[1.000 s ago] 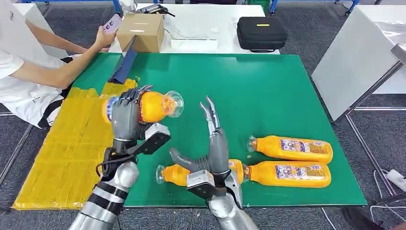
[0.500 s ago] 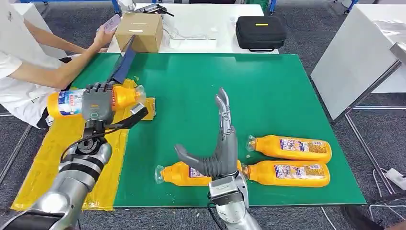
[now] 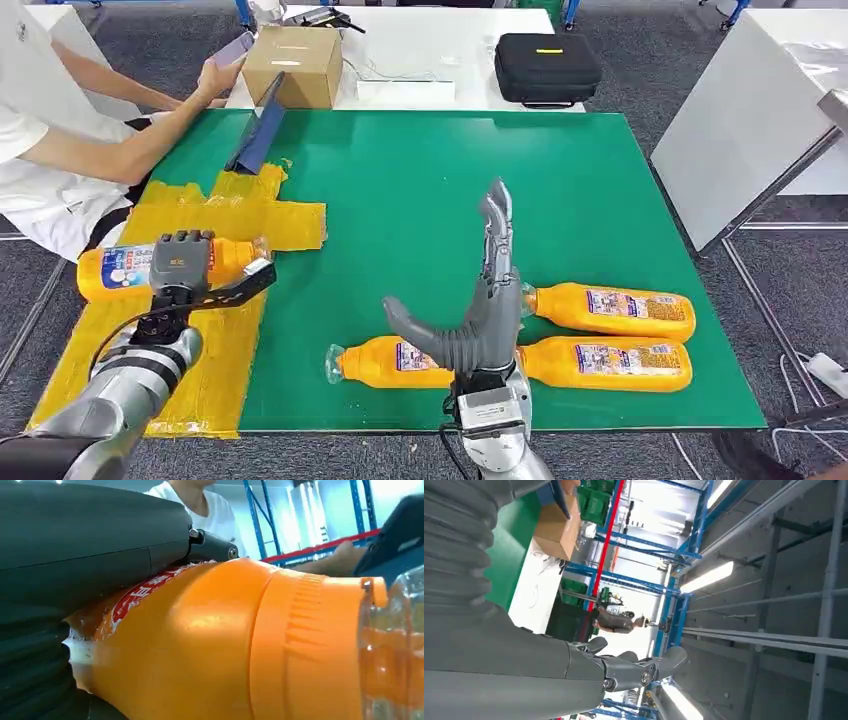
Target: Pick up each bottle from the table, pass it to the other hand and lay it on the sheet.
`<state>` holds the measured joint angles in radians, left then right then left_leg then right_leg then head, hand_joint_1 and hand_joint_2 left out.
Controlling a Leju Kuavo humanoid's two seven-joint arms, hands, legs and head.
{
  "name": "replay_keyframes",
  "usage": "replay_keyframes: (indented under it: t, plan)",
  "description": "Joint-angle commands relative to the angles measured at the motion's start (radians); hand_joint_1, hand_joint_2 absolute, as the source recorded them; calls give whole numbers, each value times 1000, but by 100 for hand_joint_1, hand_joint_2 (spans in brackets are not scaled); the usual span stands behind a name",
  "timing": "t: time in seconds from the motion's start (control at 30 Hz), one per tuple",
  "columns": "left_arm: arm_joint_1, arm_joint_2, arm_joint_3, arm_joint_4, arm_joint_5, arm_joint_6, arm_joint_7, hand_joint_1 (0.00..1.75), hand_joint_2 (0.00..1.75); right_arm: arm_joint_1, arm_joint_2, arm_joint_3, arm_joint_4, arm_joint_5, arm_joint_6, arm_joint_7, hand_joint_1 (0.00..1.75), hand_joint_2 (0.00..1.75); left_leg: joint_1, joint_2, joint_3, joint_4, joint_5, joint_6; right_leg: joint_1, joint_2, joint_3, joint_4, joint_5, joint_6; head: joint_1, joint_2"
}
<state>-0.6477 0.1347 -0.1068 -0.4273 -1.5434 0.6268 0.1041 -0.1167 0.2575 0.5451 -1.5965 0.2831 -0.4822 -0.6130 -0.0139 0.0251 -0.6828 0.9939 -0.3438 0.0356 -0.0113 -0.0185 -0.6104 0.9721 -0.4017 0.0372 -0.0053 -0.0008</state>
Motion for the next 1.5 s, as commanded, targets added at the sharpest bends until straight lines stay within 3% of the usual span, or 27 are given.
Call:
replay_keyframes:
  t: [0.03, 0.13, 0.3, 0.33, 0.37, 0.77, 0.87, 1.03, 1.17, 1.27, 1.5]
  plan:
    - [-51, 8, 31, 110, 1, -35, 5, 175, 175, -21, -37, 19, 18, -6, -4, 6, 0, 175, 2, -1, 4, 1, -3, -3, 1, 1, 5, 0, -2, -1, 0, 0]
    - [-38, 13, 44, 118, -6, -49, 39, 175, 175, -35, -43, 29, 52, 30, -9, 25, 0, 175, 2, -1, 5, 1, -3, -3, 1, 2, 8, 0, -1, 0, 0, 0]
    - [-16, -10, 102, 114, 54, -38, -47, 175, 175, -69, -41, 18, 136, 27, 28, 63, 0, 175, 2, 1, 6, 0, -3, -3, 1, 3, 11, -1, 0, 0, 0, 0]
    - [-14, -20, 123, 111, 80, -39, -79, 59, 175, -73, -40, 18, 149, 30, 34, 66, 0, 175, 2, 1, 7, 1, -4, -3, 1, 4, 13, -1, -1, -1, 0, 0]
    - [-11, -31, 141, 106, 102, -37, -107, 0, 175, -77, -40, 18, 159, 34, 42, 70, 0, 175, 2, 0, 6, 0, -3, -3, 1, 3, 11, -1, -1, -1, 0, 0]
    - [-9, -55, 216, 88, 209, -51, -222, 0, 175, -93, -45, 18, 194, 75, 51, 99, 0, 175, 1, -2, 3, -1, -1, -1, 0, 1, 2, -1, -1, -1, 0, 0]
    - [6, -83, 295, 62, 370, -170, -408, 0, 175, -90, -49, 6, 208, 90, 52, 101, 0, 175, 2, -3, 8, 0, -3, -3, 1, 2, 7, -1, -3, -2, 0, 0]
    - [41, -124, 311, -26, 582, -336, -616, 0, 175, -98, -53, -15, 237, 97, 92, 109, 0, 175, 0, -4, 4, -1, 0, -1, 0, -1, 2, -1, -1, -1, 0, 0]
    - [146, -153, 245, -259, 844, -534, -784, 0, 175, -123, -69, -4, 301, 155, 175, 146, 0, 175, 1, -9, 6, 0, 0, 0, 0, -4, 4, -2, -2, -1, 0, 0]
    - [268, -165, 176, -509, 979, -609, -795, 0, 175, -142, -87, 13, 378, 236, 219, 185, 0, 175, 1, -6, 4, -1, 0, 1, 0, -2, 2, -2, -1, 0, 0, 0]
    - [382, -186, 114, -794, 1130, -669, -802, 0, 175, -175, -120, 72, 510, 415, 265, 231, 0, 175, 1, -5, 2, 0, 0, 0, 0, -1, 6, -2, 1, 1, 0, 0]
